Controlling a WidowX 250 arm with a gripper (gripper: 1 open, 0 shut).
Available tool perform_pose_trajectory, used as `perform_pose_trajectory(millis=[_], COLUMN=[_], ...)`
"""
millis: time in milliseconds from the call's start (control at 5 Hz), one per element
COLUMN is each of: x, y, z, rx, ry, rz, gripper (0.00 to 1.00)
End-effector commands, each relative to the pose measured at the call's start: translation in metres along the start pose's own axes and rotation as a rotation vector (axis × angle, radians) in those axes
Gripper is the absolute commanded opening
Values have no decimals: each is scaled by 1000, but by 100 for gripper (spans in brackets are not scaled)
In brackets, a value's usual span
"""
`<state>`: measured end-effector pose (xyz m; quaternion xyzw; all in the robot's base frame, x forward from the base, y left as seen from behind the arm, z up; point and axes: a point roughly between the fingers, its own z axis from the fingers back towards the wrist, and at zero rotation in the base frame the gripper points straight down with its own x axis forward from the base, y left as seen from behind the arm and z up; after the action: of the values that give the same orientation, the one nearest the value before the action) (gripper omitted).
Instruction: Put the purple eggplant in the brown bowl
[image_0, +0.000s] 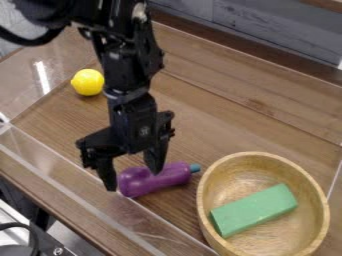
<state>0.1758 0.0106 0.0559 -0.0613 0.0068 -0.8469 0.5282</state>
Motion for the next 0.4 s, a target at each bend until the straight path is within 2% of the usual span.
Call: perform_pose_trajectory(millis=[0,200], x=[0,-1], y=[8,11], z=[-4,-10], rx=[32,36], ry=[10,10], rz=[-15,-16], gripper=[100,100])
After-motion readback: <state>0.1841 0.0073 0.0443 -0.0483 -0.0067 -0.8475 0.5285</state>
